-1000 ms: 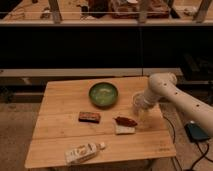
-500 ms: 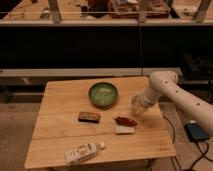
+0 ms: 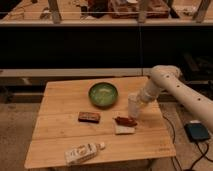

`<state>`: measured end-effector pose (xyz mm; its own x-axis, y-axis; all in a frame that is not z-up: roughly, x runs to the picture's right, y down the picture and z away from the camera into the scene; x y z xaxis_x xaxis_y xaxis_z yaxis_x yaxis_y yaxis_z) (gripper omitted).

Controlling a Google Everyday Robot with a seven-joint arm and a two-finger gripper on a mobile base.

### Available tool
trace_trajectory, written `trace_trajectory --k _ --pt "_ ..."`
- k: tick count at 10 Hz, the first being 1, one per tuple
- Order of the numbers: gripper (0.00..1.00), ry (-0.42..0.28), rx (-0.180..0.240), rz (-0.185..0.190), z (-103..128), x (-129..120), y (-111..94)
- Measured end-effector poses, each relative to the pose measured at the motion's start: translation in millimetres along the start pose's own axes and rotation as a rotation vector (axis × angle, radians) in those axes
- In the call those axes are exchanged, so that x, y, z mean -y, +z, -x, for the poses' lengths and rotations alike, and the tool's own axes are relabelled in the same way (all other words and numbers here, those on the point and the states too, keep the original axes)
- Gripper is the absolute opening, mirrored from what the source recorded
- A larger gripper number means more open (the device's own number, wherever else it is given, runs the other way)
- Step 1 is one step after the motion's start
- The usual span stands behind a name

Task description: Place the ceramic cup in the ceramic bowl

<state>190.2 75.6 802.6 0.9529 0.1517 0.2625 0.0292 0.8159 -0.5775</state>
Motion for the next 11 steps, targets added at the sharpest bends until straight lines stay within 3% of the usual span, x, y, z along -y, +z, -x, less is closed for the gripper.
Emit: trace_trajectory --k 1,2,4,6,8,11 --pt "0.09 -0.012 0.006 -0.012 10.3 7.9 -3.1" --pt "0.07 -0.018 0.009 -0.016 15.8 11.7 -4.0" --pt "0.07 -0.027 0.023 -0.024 25.6 22.8 -18.9" --pt "0.07 -0.062 0.044 -0.041 61.8 35.9 -40.1" --pt "0.07 -0.072 0.065 -0.055 76.3 40.8 -52.4" --pt "0.07 -0.096 0.083 -0.064 95.0 47.2 -40.6"
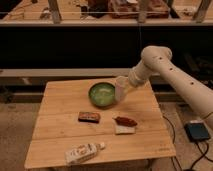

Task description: Place the ceramic cup in the ceramic bowl

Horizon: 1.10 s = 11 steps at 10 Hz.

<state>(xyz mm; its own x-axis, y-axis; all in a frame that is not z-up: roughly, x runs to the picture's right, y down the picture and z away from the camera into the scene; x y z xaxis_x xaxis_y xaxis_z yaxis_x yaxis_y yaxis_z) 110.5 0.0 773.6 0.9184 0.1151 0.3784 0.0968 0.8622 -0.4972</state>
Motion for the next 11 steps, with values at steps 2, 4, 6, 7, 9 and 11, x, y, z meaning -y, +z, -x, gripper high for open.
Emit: trace_trajectory --k 2,4,6,7,9,11 --pt "0.07 -0.010 0.012 0.001 24.9 7.2 20.4" --pt "0.07 -0.017 0.030 0.001 39.4 12.2 37.5" --pt "0.15 -0.023 0.045 0.011 37.8 12.0 48.3" --pt "0.24 -0.020 0.051 0.010 37.9 9.1 52.1" --pt "0.30 -0.008 0.051 0.000 38.9 9.2 47.7" --pt "0.30 -0.009 0.055 0.002 43.4 10.7 47.4"
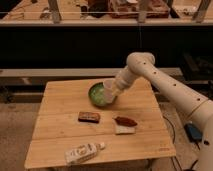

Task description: Place the ceramic cup in the ceramic bowl

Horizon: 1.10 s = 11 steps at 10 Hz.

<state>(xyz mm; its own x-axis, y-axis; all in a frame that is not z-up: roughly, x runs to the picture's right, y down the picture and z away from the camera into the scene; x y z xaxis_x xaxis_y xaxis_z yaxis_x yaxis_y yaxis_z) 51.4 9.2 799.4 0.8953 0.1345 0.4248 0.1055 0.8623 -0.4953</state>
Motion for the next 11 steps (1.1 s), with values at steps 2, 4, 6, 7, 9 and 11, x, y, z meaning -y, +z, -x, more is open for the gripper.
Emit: trace_trajectory --k 2,4,6,7,9,11 --pt "0.38 0.011 0.015 0.000 0.3 0.0 13.1" --pt "0.51 0.023 0.029 -0.003 -0.2 0.1 21.7" --pt "0.51 0.029 0.039 -0.006 1.8 1.1 24.5" --pt "0.51 0.031 0.045 -0.006 2.5 1.5 26.7" --pt "0.51 0.041 0.063 -0.022 1.8 2.6 31.6" --pt "0.51 0.062 0.075 -0.032 -0.9 3.5 34.0"
